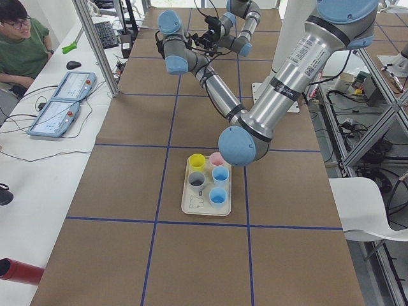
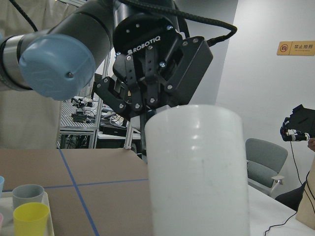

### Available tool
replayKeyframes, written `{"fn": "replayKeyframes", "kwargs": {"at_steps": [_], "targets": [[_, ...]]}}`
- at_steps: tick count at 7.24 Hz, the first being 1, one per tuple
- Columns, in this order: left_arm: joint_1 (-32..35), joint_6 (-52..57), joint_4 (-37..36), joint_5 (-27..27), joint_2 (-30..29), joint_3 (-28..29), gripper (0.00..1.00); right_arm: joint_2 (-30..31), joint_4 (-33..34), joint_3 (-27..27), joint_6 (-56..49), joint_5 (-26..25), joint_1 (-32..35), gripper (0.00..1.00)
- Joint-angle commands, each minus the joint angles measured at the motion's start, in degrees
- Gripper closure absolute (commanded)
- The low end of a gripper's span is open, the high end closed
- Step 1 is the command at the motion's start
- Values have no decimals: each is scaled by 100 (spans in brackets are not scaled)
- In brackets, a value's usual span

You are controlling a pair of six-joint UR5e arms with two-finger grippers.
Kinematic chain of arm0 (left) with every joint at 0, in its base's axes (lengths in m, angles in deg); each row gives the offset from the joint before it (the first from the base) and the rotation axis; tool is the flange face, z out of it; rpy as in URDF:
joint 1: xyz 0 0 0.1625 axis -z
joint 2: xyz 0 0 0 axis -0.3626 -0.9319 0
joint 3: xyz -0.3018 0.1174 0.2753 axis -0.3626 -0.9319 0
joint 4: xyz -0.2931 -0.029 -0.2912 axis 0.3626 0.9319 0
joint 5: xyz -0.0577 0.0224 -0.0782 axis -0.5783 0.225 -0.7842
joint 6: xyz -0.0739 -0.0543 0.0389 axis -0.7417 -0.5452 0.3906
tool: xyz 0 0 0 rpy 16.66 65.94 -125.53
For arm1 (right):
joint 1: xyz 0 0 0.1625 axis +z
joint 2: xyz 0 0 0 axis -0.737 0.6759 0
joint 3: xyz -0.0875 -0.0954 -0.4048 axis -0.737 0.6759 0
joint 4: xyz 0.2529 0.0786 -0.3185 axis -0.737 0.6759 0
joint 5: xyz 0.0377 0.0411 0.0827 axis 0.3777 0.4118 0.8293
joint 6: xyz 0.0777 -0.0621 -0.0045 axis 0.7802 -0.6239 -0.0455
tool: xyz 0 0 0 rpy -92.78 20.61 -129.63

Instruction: Transfer IKEA cup to right arm and place on rack

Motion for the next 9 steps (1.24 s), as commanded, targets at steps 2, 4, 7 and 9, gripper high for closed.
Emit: {"fn": "replayKeyframes", "kwargs": {"at_steps": [2, 4, 7, 9], "targets": [[-37, 10, 0, 1, -92, 104, 100, -1, -7, -4, -54, -8, -1, 1], [-54, 10, 0, 1, -101, 96, 100, -1, 36, -4, -150, -26, -1, 14], [-72, 10, 0, 1, -136, 96, 100, 8, 54, -4, -177, -245, -1, 29], [-81, 27, 9, 1, -136, 96, 62, 17, 63, -4, -177, -245, -1, 35]]}}
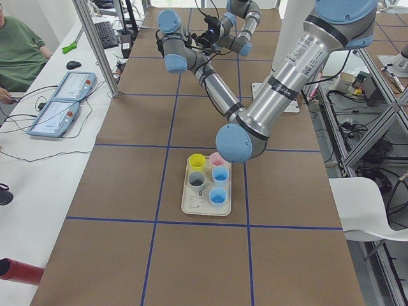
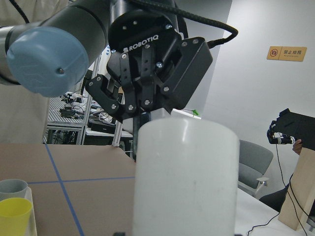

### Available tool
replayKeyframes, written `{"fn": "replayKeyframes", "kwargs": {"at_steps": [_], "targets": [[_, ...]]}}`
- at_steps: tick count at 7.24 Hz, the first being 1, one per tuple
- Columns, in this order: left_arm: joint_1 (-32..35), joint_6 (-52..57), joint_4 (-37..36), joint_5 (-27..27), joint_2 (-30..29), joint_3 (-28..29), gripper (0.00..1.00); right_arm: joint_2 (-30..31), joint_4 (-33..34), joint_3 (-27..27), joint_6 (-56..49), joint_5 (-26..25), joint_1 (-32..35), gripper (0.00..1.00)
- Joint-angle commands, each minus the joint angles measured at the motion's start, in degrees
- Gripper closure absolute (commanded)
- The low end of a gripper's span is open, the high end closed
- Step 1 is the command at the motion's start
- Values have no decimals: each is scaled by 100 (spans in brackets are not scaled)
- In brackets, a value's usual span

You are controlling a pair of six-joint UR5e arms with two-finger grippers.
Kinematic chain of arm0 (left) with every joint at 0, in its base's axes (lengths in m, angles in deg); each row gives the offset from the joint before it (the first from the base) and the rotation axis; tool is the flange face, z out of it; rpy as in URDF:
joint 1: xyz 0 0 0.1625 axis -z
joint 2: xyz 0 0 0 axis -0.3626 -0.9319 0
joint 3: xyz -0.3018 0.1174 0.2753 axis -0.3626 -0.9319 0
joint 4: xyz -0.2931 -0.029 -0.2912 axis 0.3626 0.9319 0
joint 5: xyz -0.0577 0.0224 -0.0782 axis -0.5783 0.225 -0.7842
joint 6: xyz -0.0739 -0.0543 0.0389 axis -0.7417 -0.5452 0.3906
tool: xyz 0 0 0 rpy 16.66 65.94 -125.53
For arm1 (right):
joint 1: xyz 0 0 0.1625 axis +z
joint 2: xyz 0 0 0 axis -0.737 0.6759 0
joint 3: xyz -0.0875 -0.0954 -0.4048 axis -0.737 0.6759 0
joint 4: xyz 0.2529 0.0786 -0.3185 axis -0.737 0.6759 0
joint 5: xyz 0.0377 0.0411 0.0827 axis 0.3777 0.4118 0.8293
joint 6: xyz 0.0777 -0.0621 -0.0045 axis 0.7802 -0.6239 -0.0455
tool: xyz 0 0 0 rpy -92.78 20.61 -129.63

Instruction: Transfer IKEA cup to right arm and place on rack

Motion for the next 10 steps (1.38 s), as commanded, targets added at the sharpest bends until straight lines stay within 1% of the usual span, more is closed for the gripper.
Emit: {"fn": "replayKeyframes", "kwargs": {"at_steps": [1, 4, 5, 6, 8, 9, 10], "targets": [[-9, -13, 6, 9, -14, -43, 1, 19, 2, 0, -1, -6, 0, 35], [70, 30, 6, -8, 4, -70, 0, 72, 2, 0, -1, 2, 35, 35], [96, 74, 23, -121, 21, -88, 0, 81, 281, -26, -1, 11, 61, 35], [166, 100, -3, -157, 39, -70, 0, 72, 745, -79, -10, 3, 131, 37], [482, 729, -47, -61, 144, -18, 0, 81, 1406, -79, -10, 3, 359, 37], [666, 1177, -56, 70, 405, -26, 0, 124, 1704, -97, -1, 3, 482, 37], [712, 1617, -64, 332, 712, -35, 0, 194, 2073, -201, -1, 3, 596, 38]]}}
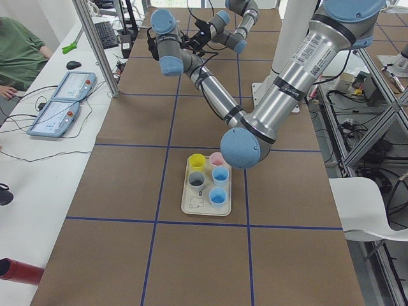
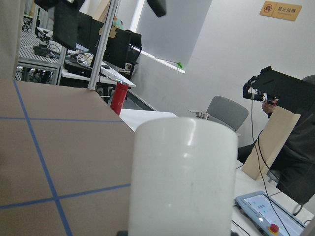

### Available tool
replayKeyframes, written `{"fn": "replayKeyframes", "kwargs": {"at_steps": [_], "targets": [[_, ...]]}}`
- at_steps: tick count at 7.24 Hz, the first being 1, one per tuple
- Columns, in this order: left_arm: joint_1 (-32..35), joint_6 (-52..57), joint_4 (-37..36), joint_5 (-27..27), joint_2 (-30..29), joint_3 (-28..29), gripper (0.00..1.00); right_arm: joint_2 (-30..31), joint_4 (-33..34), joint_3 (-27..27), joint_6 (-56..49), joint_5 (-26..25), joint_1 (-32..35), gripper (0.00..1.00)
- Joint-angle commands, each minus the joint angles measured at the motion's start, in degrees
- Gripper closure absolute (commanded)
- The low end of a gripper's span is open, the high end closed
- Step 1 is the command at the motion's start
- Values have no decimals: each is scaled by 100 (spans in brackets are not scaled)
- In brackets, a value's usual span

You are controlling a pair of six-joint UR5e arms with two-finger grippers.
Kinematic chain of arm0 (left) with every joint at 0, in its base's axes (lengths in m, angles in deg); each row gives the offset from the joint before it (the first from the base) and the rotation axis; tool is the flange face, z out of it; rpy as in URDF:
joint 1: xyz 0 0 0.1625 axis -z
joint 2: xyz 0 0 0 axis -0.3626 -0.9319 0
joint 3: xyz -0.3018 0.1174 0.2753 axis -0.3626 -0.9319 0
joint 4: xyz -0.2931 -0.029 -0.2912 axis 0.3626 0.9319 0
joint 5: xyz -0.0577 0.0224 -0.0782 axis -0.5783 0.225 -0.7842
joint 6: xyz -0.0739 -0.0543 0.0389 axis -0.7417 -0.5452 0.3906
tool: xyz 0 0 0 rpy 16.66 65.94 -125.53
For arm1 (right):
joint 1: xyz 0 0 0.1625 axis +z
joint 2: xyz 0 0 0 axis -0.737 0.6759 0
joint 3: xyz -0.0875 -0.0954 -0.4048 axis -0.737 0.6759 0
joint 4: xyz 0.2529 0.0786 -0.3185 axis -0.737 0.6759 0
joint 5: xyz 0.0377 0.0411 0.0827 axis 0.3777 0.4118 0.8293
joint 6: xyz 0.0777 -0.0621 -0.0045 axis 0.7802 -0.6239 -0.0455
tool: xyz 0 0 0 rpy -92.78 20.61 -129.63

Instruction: Transfer IKEA cup to right arm and place on rack

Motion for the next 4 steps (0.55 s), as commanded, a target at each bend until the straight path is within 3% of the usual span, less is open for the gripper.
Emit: {"fn": "replayKeyframes", "kwargs": {"at_steps": [1, 3, 4], "targets": [[111, 1041, -21, 618, 625, -7, 0, 232, 1127, -468, -6, 0, 281, 39], [128, 2602, -248, 1173, 1293, -7, 0, 444, 2657, -1217, -15, 9, 545, 38], [146, 3585, -589, 1559, 1566, -7, 0, 541, 3020, -1315, -23, 9, 703, 38]]}}
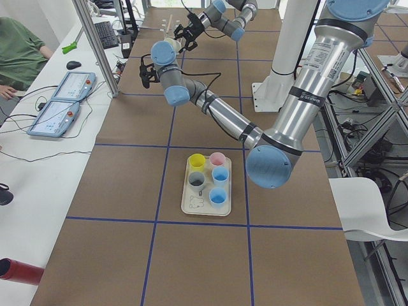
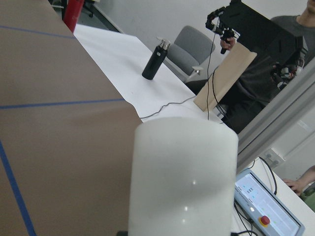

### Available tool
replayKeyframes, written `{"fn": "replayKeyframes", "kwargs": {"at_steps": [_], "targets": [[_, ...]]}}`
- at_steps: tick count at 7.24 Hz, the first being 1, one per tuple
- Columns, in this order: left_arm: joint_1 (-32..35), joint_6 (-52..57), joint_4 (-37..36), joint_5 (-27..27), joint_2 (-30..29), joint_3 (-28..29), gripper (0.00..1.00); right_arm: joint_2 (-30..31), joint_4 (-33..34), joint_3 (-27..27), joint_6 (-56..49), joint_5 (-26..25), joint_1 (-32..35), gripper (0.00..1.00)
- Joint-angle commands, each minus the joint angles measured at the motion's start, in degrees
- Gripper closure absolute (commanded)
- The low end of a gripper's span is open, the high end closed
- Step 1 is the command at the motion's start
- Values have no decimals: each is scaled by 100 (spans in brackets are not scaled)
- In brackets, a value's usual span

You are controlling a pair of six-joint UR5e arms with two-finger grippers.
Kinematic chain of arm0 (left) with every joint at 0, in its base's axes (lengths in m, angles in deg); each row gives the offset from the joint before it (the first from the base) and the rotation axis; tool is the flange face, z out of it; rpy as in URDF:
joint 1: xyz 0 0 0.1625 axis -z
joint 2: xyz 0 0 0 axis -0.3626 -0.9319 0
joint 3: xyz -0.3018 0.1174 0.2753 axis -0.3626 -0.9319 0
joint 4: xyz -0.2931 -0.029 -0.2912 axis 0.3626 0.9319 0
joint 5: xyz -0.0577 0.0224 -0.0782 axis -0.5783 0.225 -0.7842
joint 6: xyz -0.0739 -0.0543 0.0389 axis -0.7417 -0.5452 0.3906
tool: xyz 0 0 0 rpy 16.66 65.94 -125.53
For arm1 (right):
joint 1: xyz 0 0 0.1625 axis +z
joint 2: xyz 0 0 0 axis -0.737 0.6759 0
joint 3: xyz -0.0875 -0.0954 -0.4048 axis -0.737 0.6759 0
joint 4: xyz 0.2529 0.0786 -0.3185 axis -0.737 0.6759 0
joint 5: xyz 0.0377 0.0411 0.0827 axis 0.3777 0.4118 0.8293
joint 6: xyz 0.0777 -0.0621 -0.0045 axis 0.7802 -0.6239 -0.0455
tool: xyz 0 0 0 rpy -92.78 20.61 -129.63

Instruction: Transfer IKEA cup to right arm and place on rack

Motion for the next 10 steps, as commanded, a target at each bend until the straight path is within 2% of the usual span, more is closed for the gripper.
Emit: {"fn": "replayKeyframes", "kwargs": {"at_steps": [1, 2, 4, 6, 8, 10], "targets": [[149, 2067, -833, 732, 421, -37, 0, 281, 763, -254, -132, 3, 354, 38], [333, 2912, -1273, 866, 535, -72, 0, 404, 895, -255, -463, 3, 512, 38], [650, 4120, -1313, 929, 1105, -64, 0, 441, 1630, -263, -1454, 12, 863, 39], [678, 4317, -1287, 859, 1440, -90, 0, 458, 2143, -325, -2675, -23, 1346, 46], [748, 4519, -1278, 841, 1529, -99, 0, 677, 2258, -281, -4072, -434, 1550, 50], [1072, 5125, -1313, 771, 1756, -90, 0, 660, 2723, -281, -5871, -891, 1700, 51]]}}
